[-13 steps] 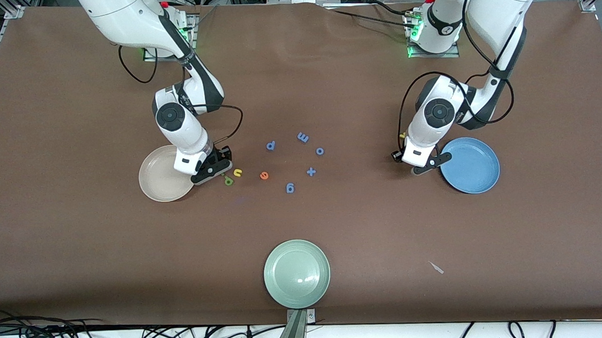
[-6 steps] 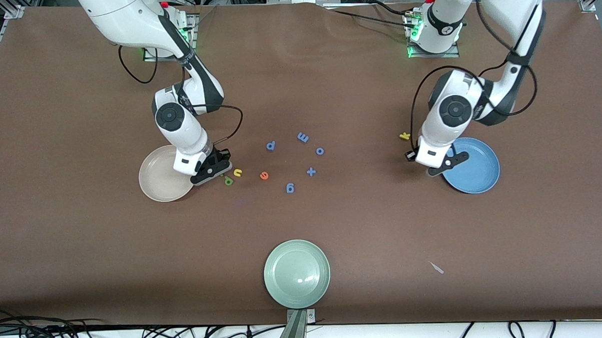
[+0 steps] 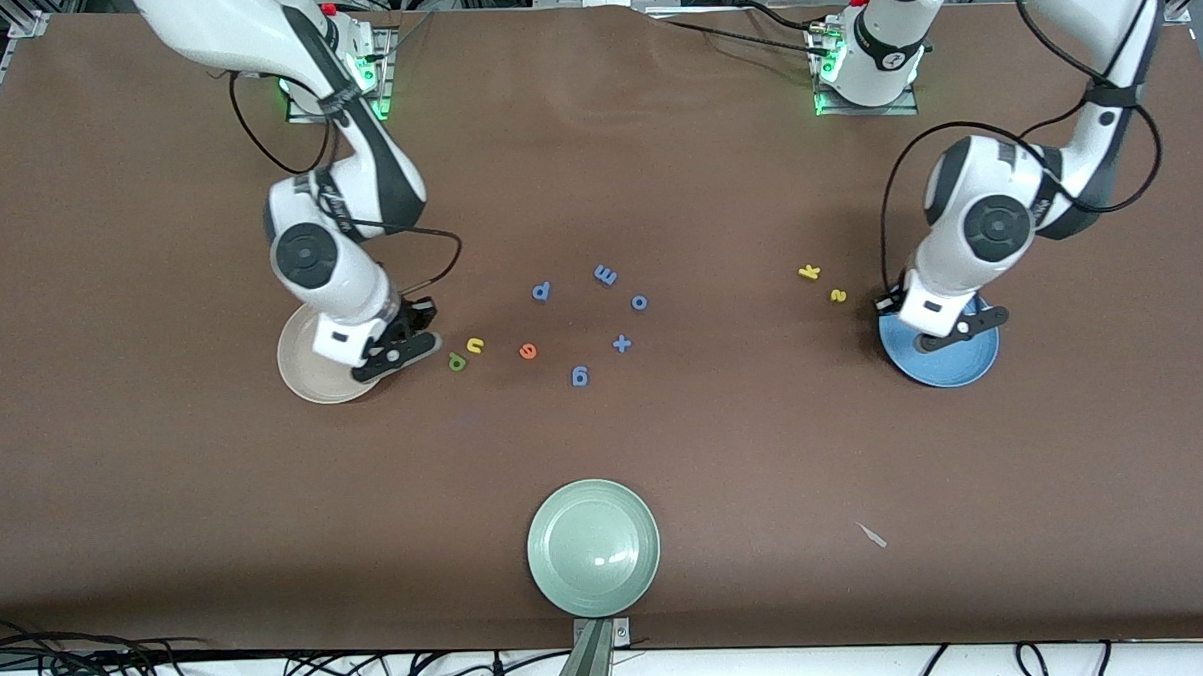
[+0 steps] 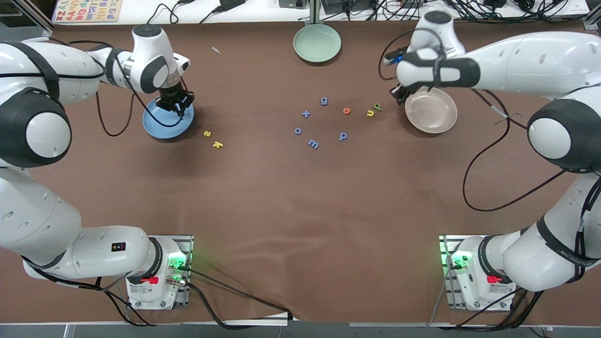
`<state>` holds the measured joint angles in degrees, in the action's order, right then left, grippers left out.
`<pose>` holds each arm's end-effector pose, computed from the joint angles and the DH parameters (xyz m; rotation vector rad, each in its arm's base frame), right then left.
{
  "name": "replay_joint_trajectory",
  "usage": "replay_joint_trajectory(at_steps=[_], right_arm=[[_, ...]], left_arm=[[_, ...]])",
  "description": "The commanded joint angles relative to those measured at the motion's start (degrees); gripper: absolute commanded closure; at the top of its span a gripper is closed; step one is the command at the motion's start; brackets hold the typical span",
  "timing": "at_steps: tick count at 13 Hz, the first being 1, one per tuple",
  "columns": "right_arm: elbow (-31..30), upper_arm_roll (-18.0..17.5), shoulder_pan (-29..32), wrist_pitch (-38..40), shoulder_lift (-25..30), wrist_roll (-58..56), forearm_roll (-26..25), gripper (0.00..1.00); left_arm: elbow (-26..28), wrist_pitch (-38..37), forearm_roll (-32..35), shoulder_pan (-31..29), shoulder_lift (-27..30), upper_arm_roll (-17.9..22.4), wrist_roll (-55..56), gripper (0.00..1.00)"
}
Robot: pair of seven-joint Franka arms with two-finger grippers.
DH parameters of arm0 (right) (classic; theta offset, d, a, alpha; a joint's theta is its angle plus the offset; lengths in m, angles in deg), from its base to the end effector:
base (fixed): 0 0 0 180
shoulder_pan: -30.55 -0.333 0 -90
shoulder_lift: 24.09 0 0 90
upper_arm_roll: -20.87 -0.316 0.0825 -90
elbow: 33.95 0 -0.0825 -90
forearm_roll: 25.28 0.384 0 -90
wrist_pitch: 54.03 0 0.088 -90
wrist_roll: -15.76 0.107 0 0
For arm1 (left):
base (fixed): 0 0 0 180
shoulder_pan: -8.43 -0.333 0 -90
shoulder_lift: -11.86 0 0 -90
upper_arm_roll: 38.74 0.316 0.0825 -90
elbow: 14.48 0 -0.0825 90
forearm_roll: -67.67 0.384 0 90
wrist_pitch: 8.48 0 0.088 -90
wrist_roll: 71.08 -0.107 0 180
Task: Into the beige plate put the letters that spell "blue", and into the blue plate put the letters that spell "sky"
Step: 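Drop the i in the white plate while the left gripper drops the y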
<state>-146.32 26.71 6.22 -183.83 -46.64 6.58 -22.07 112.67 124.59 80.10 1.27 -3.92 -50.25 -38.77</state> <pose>0.5734 0.1955 0.2672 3.0543 0.7010 -0.1358 0.5305 -0.0376 0.2405 -2.9579 -0.4918 0.1879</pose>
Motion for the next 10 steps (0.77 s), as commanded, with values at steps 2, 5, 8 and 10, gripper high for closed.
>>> replay_joint_trajectory(at_steps=[2, 5, 8, 10], right_arm=[[-0.38, 6.54, 0.42, 4.12, 1.28, -10.49, 1.88, 0.95], [-1.71, 7.34, 0.42, 3.94, 1.63, -10.24, 3.73, 0.64], [-1.18, 7.25, 0.33, 4.12, 1.63, -9.63, 4.61, 0.44], [-0.22, 6.82, -0.02, 4.12, 1.37, -7.44, 5.75, 0.43]], left_arm=[[0.12, 1.66, 3.64, -3.20, -1.26, -0.53, -2.33, 0.74], [-0.05, 1.66, 3.65, -3.38, -1.18, -0.62, -1.38, 0.28], [0.12, 1.66, 1.37, -2.85, -0.74, -3.41, 4.48, 0.24], [0.91, 3.14, 0.92, -2.85, -0.91, -5.01, 10.13, 0.24]])
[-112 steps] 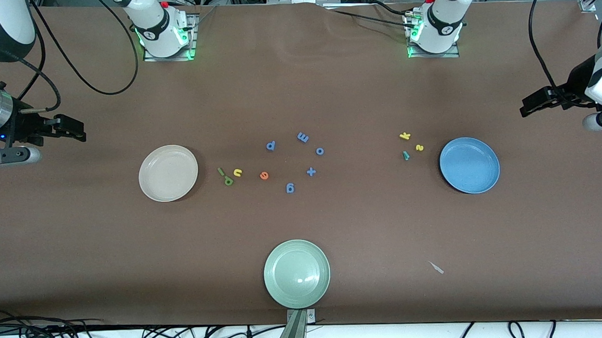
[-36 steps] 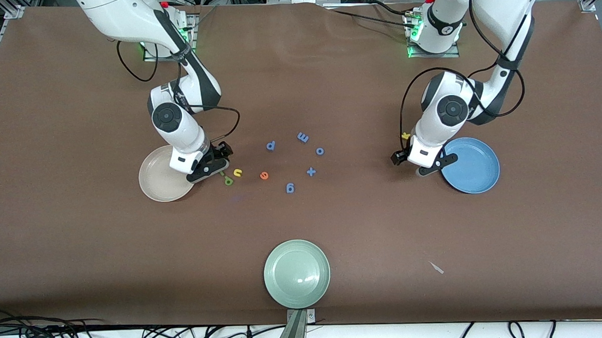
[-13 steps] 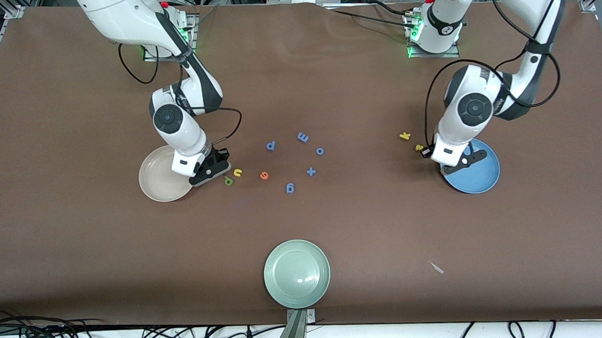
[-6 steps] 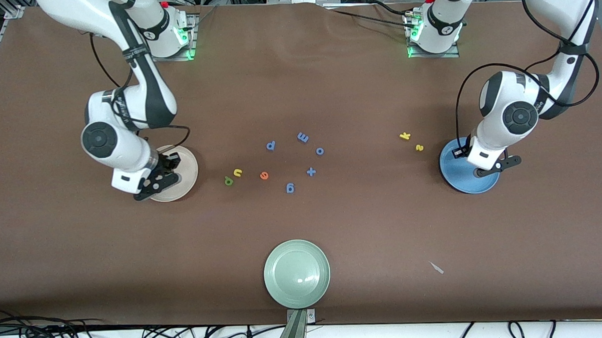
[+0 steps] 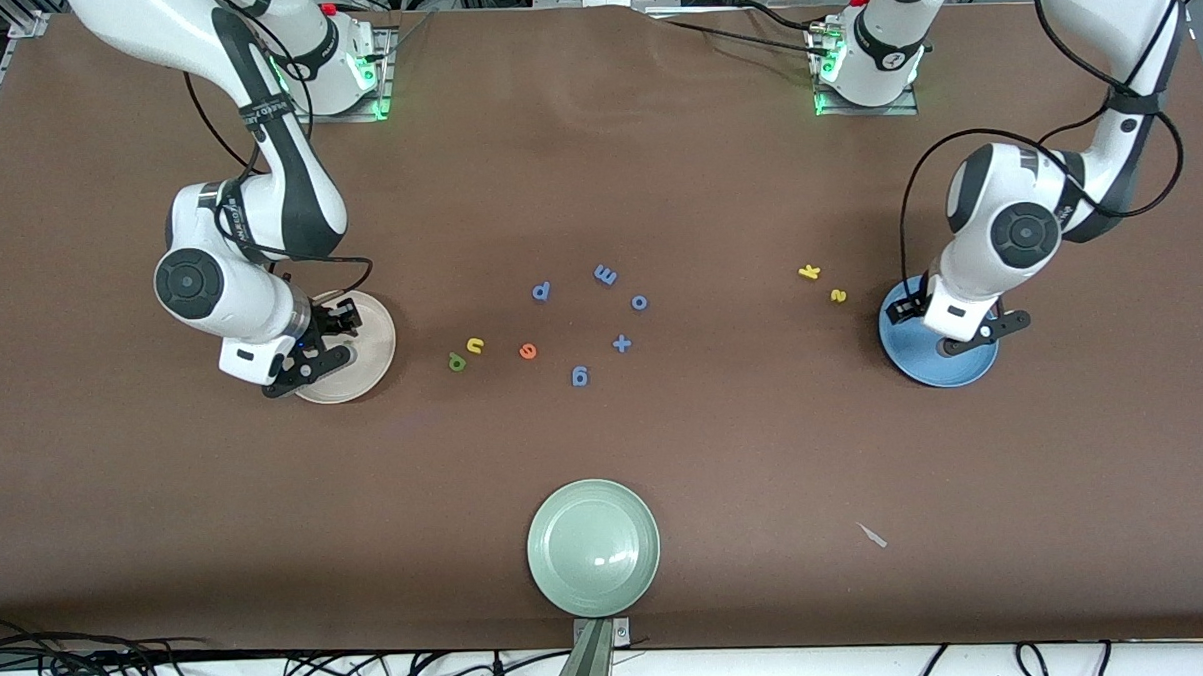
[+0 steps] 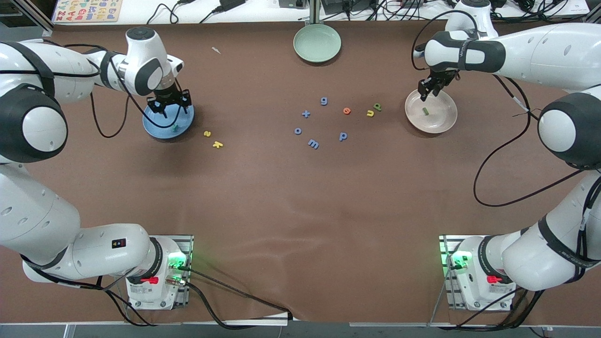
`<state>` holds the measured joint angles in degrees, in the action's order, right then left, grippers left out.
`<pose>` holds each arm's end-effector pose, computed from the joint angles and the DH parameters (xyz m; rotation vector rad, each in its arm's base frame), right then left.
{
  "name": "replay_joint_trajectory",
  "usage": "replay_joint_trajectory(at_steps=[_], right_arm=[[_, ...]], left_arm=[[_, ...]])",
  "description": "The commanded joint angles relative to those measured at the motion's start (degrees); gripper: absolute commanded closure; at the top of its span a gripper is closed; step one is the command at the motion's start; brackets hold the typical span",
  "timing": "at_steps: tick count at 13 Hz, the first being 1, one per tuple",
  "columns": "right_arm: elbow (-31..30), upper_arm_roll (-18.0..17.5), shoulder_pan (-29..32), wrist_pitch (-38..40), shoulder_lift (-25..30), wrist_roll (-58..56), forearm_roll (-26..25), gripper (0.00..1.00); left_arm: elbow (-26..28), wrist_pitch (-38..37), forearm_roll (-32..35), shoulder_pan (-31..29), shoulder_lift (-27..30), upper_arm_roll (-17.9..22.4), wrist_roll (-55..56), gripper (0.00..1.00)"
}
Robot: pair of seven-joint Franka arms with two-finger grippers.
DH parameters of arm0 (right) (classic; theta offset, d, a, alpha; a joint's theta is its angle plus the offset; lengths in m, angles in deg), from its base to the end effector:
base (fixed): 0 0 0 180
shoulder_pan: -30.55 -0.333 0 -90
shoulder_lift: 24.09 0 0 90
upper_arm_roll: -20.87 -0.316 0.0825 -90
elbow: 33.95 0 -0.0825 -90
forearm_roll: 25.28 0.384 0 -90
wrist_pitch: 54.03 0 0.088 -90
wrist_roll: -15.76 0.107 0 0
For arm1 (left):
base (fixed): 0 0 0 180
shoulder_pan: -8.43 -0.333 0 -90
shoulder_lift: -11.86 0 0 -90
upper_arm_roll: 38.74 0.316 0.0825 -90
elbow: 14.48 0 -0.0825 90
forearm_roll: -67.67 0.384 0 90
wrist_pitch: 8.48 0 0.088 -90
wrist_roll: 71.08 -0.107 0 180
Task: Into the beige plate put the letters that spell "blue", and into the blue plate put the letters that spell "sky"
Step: 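Reach the right gripper to the green p while the left gripper reaches the yellow 2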
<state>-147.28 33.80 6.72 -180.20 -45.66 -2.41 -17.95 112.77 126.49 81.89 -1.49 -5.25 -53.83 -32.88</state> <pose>0.5823 0.1206 0.2700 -3.0379 -0.6697 0.2162 0.5313 -0.0465 0.2323 -2.9472 -0.5867 0.1575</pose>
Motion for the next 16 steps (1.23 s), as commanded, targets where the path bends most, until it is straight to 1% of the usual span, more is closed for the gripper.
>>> replay_joint_trajectory(at_steps=[1, 2, 3, 5, 6, 9, 12, 13, 14, 16], right_arm=[[1.87, -0.54, -1.30, 0.06, -0.31, 3.73, 1.72, 0.43], [3.01, -1.58, -2.01, -0.73, -1.53, 6.54, 1.81, 0.43], [5.37, -2.64, -2.19, -1.69, -4.07, 9.70, 1.81, 0.43], [8.98, -6.06, -2.19, -4.33, -8.46, 17.68, 1.81, 0.43], [9.96, -7.21, -2.19, -6.17, -10.31, 21.99, 1.72, 0.43], [11.11, -10.11, -2.36, -10.74, -13.84, 33.43, 1.72, 0.32], [11.11, -10.21, -3.42, -12.07, -14.72, 40.48, 1.72, 0.31], [11.02, -10.21, -4.03, -13.03, -15.16, 40.93, 1.72, 0.31], [10.94, -10.21, -4.56, -14.26, -15.78, 40.93, 1.72, 0.31], [10.50, -10.12, -5.26, -14.71, -16.22, 41.02, 1.63, 0.31]], left_arm=[[3.16, 4.74, -1.57, -0.10, 0.58, -1.52, 7.03, 0.24], [4.84, 7.29, -1.92, -0.10, 0.59, -2.13, 11.23, 0.24], [6.16, 9.06, -1.92, -0.19, 0.50, -2.92, 14.06, 0.24], [8.36, 13.45, -1.92, -0.10, -0.02, -3.10, 18.19, 0.24], [8.98, 14.78, -1.92, -0.01, -0.38, -3.37, 22.48, 0.24], [9.25, 14.79, -1.92, 1.48, -0.91, -3.54, 30.06, 0.24], [9.25, 14.79, -1.84, 2.45, -2.49, -3.81, 35.09, 0.24], [9.25, 14.79, -1.84, 2.45, -3.10, -3.81, 36.31, 0.27], [9.25, 14.79, -1.75, 2.62, -3.72, -3.81, 38.07, 0.33], [9.16, 14.79, -1.40, 2.63, -3.81, -3.81, 38.79, 0.33]])
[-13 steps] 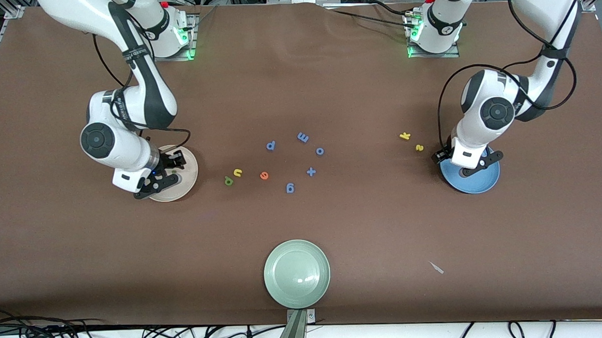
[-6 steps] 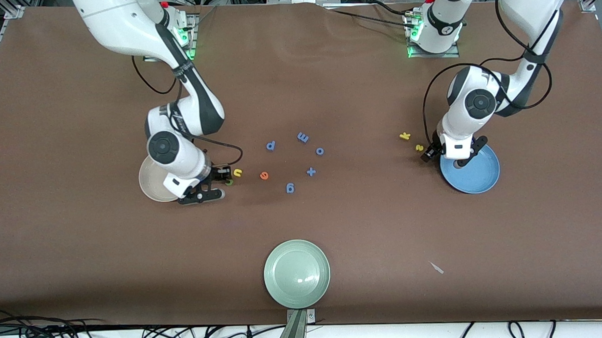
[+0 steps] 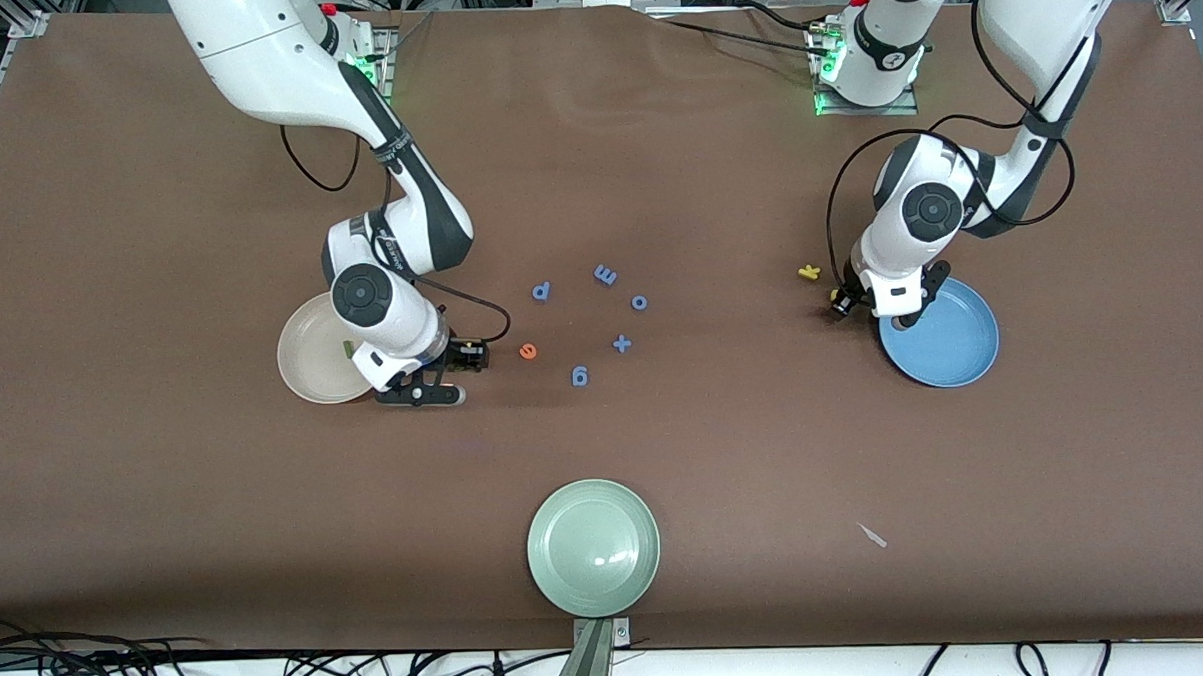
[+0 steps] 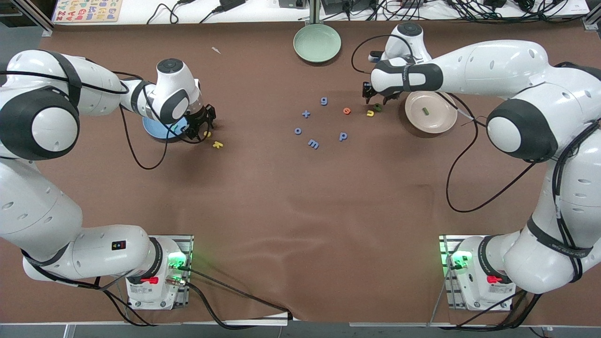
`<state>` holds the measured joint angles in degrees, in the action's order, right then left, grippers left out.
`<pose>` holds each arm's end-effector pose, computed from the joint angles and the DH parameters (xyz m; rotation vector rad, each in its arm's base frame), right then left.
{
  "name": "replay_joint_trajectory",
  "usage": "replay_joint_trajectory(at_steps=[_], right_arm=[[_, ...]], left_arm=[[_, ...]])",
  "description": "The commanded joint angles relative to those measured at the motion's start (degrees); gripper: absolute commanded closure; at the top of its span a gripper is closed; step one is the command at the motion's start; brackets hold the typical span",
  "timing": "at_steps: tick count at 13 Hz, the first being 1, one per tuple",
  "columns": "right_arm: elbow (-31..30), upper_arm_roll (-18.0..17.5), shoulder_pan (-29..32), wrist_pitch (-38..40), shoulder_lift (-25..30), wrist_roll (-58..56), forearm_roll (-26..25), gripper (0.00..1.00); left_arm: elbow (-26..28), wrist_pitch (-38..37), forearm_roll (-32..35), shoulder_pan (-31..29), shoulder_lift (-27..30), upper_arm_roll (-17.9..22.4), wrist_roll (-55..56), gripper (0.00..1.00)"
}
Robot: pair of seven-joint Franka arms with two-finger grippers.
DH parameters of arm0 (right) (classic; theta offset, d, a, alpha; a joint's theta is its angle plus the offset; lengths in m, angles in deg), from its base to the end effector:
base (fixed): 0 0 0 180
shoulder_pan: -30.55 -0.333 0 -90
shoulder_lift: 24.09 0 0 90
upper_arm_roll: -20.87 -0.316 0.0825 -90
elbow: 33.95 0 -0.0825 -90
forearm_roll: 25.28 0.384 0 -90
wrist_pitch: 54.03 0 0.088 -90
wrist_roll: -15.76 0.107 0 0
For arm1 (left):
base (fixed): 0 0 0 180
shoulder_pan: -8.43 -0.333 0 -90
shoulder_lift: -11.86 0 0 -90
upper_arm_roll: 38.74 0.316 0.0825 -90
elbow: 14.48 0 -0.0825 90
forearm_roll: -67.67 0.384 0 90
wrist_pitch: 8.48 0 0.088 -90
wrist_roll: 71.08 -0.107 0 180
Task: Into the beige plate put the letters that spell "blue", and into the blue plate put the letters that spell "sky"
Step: 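Reach the right gripper to the green p while the left gripper reaches the yellow 2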
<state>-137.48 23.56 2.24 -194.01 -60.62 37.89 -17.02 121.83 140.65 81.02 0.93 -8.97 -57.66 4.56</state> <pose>0.5870 0.2840 0.1896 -3.0814 0.0622 0.0398 0.4774 -0.1106 0.1693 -2.7463 -1.3731 0.1304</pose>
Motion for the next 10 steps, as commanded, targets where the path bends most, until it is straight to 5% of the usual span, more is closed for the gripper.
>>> replay_joint_trajectory(at_steps=[1, 10], right_arm=[[0.17, 0.12, -0.78, -1.60, -1.35, 0.64, 0.44, 0.31], [-1.76, 0.74, -0.78, -2.58, -1.09, -0.33, -0.53, 0.32]], left_arm=[[0.10, 0.63, -0.53, 0.12, -0.09, 0.03, 1.35, 0.33], [0.19, 0.63, -0.61, 0.04, 0.52, -0.15, 3.99, 1.00]])
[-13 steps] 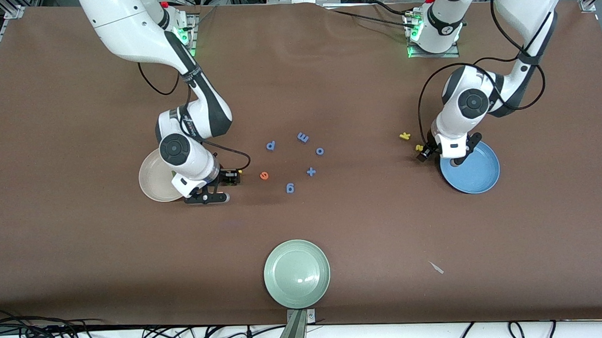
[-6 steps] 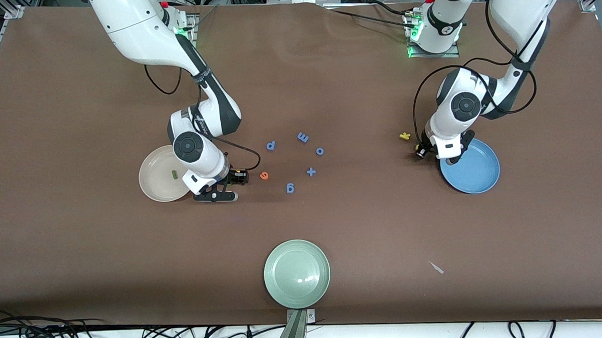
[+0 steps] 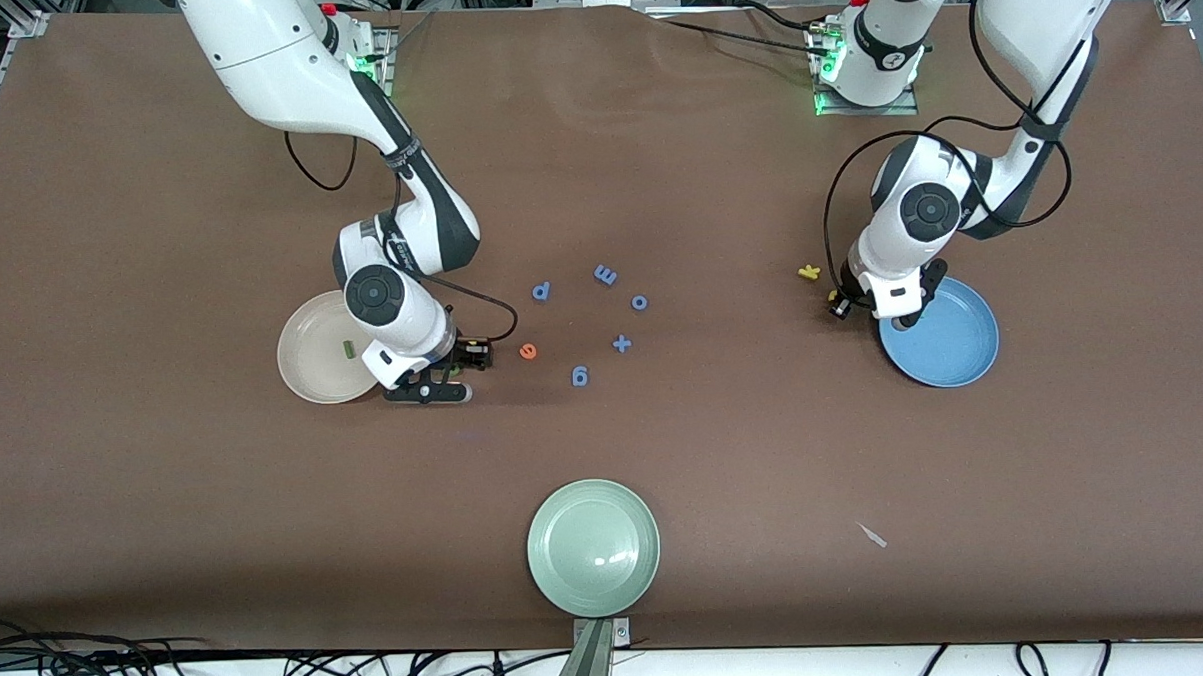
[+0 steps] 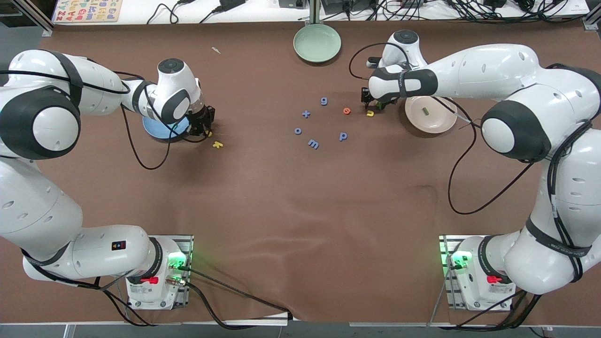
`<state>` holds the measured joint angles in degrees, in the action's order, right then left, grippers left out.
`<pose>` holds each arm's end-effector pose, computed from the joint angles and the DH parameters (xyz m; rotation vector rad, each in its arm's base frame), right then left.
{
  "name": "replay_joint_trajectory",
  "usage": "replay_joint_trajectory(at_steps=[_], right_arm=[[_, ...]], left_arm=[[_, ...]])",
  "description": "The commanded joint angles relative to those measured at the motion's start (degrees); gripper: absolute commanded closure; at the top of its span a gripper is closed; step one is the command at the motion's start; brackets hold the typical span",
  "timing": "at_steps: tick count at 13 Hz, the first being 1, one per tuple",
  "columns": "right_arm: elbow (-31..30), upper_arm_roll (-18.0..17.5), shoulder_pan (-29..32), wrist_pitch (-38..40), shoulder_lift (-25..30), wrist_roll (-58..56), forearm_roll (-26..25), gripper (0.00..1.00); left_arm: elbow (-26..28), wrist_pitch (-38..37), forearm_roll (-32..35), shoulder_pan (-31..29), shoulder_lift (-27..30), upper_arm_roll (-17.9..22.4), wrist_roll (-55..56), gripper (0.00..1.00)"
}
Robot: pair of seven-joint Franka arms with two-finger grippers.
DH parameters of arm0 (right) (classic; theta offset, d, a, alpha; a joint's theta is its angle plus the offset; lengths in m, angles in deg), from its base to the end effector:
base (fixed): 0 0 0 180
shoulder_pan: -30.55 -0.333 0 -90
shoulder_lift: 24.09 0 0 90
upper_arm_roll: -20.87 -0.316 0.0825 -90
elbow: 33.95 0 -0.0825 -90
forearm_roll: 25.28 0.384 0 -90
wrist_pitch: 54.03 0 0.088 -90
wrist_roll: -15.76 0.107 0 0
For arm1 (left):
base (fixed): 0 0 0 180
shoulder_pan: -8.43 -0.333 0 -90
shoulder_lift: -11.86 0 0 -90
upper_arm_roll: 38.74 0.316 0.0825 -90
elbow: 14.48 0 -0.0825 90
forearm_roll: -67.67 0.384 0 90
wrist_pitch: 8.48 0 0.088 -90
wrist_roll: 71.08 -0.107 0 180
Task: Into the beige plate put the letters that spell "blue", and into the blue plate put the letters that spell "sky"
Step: 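Carry the green p to the white plate while the left gripper places the 2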
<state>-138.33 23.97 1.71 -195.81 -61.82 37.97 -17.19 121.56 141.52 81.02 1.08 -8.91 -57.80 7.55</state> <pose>0.5822 0.2825 0.1731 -3.0929 0.0593 0.0389 0.4807 -0.1140 0.1725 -2.7253 -1.4453 0.1064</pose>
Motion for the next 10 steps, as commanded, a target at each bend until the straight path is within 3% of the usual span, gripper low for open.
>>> replay_joint_trajectory(at_steps=[1, 3, 5, 7, 10], right_arm=[[-1.35, 0.41, -0.25, -0.77, 0.20, -0.33, -0.44, 0.32], [-1.79, 0.93, -0.16, -0.77, 0.29, -0.41, -1.41, 0.34], [-1.96, 1.29, -0.16, -0.77, 0.46, -2.16, -1.41, 0.44], [-2.84, 1.90, -0.25, -0.86, 0.55, -4.18, -1.41, 0.59], [-3.20, 2.43, -0.25, -0.77, 0.82, -5.15, -1.41, 0.85]], left_arm=[[0.11, -0.42, -0.61, -0.73, 1.07, -0.27, 0.65, 1.00], [-0.95, -1.64, -1.14, -1.87, 2.48, -0.36, 0.04, 1.00], [-4.27, -6.81, -1.23, -3.20, 3.10, -0.63, -0.14, 1.00], [-8.14, -12.26, -2.10, -3.72, 3.10, -0.63, -3.45, 1.00], [-9.47, -13.60, -5.71, -8.02, 3.28, -0.54, -12.95, 1.00]])
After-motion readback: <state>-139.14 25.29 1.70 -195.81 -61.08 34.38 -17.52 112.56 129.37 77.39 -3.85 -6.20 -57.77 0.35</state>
